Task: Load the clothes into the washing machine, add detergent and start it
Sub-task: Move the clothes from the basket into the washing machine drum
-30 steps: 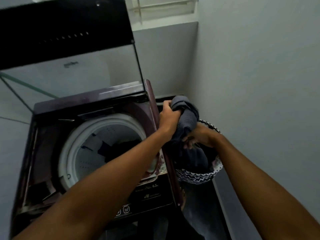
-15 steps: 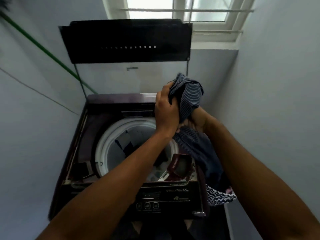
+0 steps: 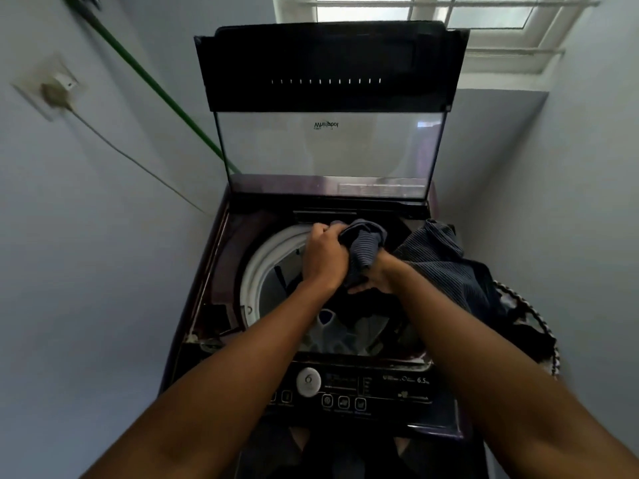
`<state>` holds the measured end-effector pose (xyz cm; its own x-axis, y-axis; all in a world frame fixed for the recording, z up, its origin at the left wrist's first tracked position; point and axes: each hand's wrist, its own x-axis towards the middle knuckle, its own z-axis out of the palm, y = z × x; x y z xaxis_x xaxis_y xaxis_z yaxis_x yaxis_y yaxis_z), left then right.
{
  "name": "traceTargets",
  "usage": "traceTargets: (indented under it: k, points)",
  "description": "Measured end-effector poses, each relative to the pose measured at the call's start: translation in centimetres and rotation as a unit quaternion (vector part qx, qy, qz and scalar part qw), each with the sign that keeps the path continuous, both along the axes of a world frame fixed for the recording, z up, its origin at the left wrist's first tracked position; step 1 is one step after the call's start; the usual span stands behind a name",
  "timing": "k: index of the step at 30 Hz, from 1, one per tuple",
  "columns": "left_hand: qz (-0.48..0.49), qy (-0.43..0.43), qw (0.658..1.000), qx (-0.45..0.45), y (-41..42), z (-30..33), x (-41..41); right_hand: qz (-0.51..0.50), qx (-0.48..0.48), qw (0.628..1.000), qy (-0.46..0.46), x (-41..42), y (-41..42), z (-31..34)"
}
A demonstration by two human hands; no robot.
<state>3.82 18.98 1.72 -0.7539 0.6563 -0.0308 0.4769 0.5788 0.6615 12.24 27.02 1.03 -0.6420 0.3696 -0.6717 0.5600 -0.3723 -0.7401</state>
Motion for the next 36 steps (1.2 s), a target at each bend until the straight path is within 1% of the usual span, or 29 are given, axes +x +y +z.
traceTargets:
  k: [2, 5, 7, 9, 11, 13, 14, 15, 17, 20, 21, 22, 24, 26, 27, 28, 30, 32, 36]
  points:
    - [0.023, -0.018, 0.999, -0.031, -0.1, -1.2, 0.1, 0.01, 0.024, 0.998, -0.06, 0.1, -0.1, -1.1]
    - [0.053, -0.039, 0.997, -0.052, 0.3, -2.3, 0.4, -0.002, 0.063, 0.994, -0.088, 0.8, 0.7, -1.3]
    - [0.058, -0.024, 0.996, -0.058, 0.7, -2.0, 0.9, 0.011, 0.111, 0.989, -0.094, 1.4, 1.4, -1.0]
    - [0.062, 0.014, 0.996, -0.059, 1.2, -1.3, 1.8, 0.023, 0.186, 0.978, -0.093, 2.1, 2.3, -0.2]
    - [0.073, 0.079, 0.994, -0.027, 1.8, -0.7, 3.1, 0.038, 0.278, 0.956, -0.089, 3.1, 3.7, 0.8]
    - [0.084, 0.139, 0.986, 0.029, 2.6, -0.2, 4.3, 0.074, 0.376, 0.918, -0.105, 4.5, 5.2, 1.5]
    - [0.075, 0.151, 0.984, 0.056, 3.0, 0.0, 4.9, 0.092, 0.419, 0.896, -0.115, 5.2, 6.0, 1.7]
    - [0.055, 0.152, 0.984, 0.078, 3.5, 0.2, 5.6, 0.1, 0.446, 0.88, -0.132, 6.2, 6.5, 1.8]
    - [0.006, 0.141, 0.984, 0.111, 4.6, 0.3, 6.9, 0.097, 0.47, 0.86, -0.174, 7.8, 7.3, 1.7]
    - [-0.097, 0.094, 0.981, 0.142, 6.4, 0.4, 9.1, 0.053, 0.505, 0.82, -0.264, 10.2, 8.0, 0.5]
    - [-0.145, 0.068, 0.979, 0.128, 6.9, 0.3, 9.7, 0.028, 0.496, 0.821, -0.281, 11.2, 8.2, 0.1]
    - [-0.193, 0.043, 0.975, 0.099, 7.4, 0.2, 10.3, 0.011, 0.466, 0.837, -0.287, 12.0, 8.5, -0.6]
    - [-0.28, 0.022, 0.96, 0.007, 8.4, -0.3, 11.3, -0.006, 0.353, 0.896, -0.27, 13.6, 9.0, -1.6]
    - [-0.33, 0.013, 0.939, -0.098, 9.2, -0.9, 12.0, -0.031, 0.225, 0.953, -0.201, 14.5, 9.4, -2.8]
    - [-0.343, 0.003, 0.929, -0.137, 9.5, -1.0, 12.1, -0.046, 0.183, 0.968, -0.164, 14.7, 9.5, -3.4]
    - [-0.359, 0.0, 0.918, -0.169, 9.9, -1.2, 12.3, -0.064, 0.157, 0.976, -0.14, 14.9, 9.9, -4.5]
    - [-0.389, 0.025, 0.895, -0.217, 10.4, -1.1, 12.4, -0.084, 0.144, 0.978, -0.123, 14.9, 9.9, -4.6]
    - [-0.392, 0.047, 0.891, -0.225, 10.8, -0.8, 12.2, -0.089, 0.148, 0.977, -0.127, 14.7, 9.4, -3.2]
    - [-0.396, 0.048, 0.888, -0.229, 11.5, -0.9, 11.7, -0.064, 0.15, 0.973, -0.161, 14.2, 9.8, -2.3]
